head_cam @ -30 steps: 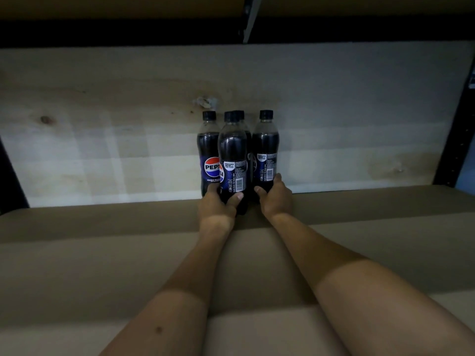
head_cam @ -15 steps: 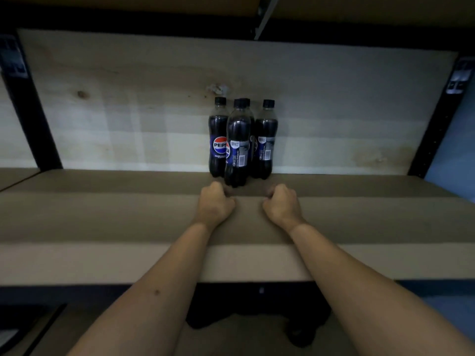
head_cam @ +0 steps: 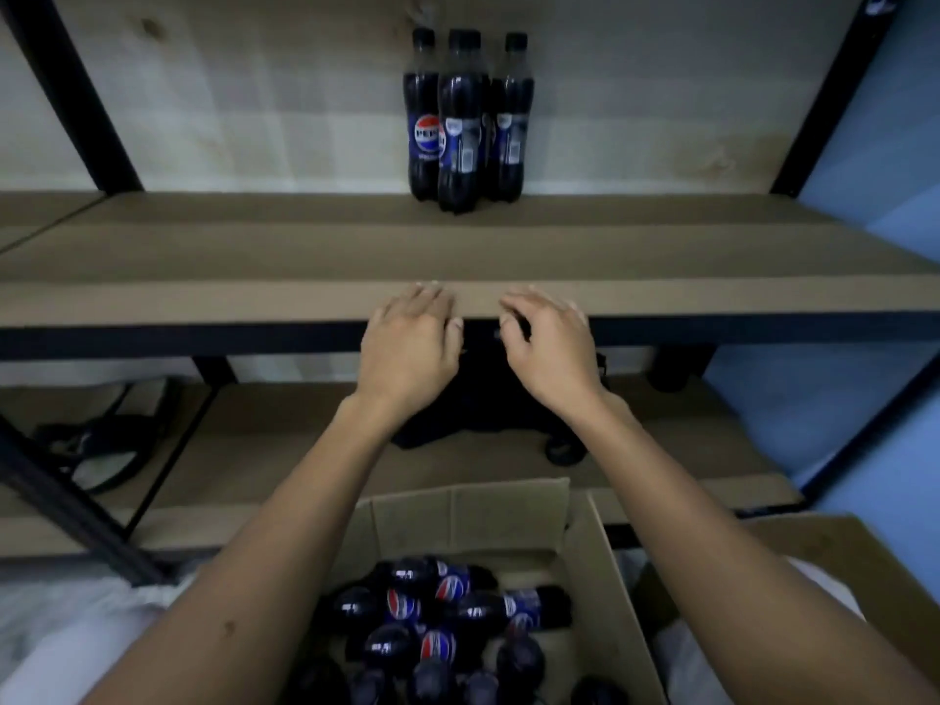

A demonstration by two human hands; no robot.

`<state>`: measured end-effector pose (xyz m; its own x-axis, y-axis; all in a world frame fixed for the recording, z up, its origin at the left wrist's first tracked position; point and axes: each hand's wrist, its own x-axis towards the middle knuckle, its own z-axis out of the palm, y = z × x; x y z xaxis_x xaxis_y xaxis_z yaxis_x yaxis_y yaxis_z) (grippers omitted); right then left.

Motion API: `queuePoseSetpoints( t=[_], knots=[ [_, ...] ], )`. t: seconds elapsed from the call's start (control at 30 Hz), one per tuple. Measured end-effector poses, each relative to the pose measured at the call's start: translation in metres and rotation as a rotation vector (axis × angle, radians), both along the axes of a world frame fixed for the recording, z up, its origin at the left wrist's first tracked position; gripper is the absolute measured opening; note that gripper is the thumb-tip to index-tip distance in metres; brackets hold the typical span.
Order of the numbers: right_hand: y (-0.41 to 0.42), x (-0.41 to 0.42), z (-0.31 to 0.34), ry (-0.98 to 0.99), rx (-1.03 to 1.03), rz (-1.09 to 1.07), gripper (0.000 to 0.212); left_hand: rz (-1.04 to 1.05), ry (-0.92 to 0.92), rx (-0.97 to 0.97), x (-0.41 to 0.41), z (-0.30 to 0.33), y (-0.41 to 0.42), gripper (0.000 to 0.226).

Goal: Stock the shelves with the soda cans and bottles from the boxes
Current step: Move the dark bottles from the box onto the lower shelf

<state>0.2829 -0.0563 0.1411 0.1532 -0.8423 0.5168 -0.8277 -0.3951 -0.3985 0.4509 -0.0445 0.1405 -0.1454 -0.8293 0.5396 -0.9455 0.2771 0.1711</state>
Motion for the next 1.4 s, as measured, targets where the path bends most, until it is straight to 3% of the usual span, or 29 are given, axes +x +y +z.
queuePoseSetpoints(
  t=[0.1, 0.2, 0.33, 0.4, 0.47, 0.57, 0.67, 0.77, 0.93, 1.07, 1.23, 1.4],
  knots=[
    [0.031, -0.003, -0.037, -0.107, -0.048, 0.076, 0.044, -0.034, 0.018, -0.038, 0.004, -0.036, 0.029, 0.06],
    [0.059, -0.002, -0.083, -0.203, 0.055, 0.096, 0.042, -0.09, 0.201, 0.064, 0.008, -0.085, 0.061, 0.051],
    [0.096, -0.008, -0.147, -0.084, 0.568, 0.054, 0.041, 0.026, 0.273, 0.67, 0.017, -0.157, 0.103, 0.039],
    [0.108, -0.011, -0.174, -0.013, 0.825, 0.04, 0.042, -0.061, 0.237, 0.917, 0.019, -0.181, 0.119, 0.035],
    [0.117, -0.016, -0.205, -0.017, 0.977, 0.008, 0.045, -0.124, 0.215, 1.074, 0.017, -0.2, 0.133, 0.037],
    [0.136, -0.029, -0.254, -0.07, 1.139, -0.039, 0.05, -0.107, 0.22, 1.208, 0.019, -0.228, 0.154, 0.061],
    [0.158, -0.037, -0.295, -0.106, 1.256, -0.048, 0.058, -0.102, 0.13, 1.236, 0.022, -0.257, 0.169, 0.066],
    [0.163, -0.038, -0.317, -0.192, 1.175, -0.108, 0.061, -0.095, 0.082, 1.206, 0.023, -0.275, 0.173, 0.053],
    [0.16, -0.035, -0.344, -0.378, 1.075, -0.138, 0.055, -0.015, 0.18, 1.092, 0.021, -0.291, 0.168, 0.042],
    [0.155, -0.024, -0.348, -0.54, 0.995, -0.12, 0.044, 0.019, 0.305, 1.067, 0.015, -0.301, 0.159, 0.041],
    [0.148, -0.015, -0.344, -0.644, 0.958, -0.103, 0.028, 0.053, 0.592, 1.026, 0.001, -0.31, 0.15, 0.035],
    [0.142, -0.014, -0.337, -0.667, 0.964, -0.065, 0.029, 0.019, 0.841, 0.933, -0.02, -0.322, 0.154, 0.026]
  ],
)
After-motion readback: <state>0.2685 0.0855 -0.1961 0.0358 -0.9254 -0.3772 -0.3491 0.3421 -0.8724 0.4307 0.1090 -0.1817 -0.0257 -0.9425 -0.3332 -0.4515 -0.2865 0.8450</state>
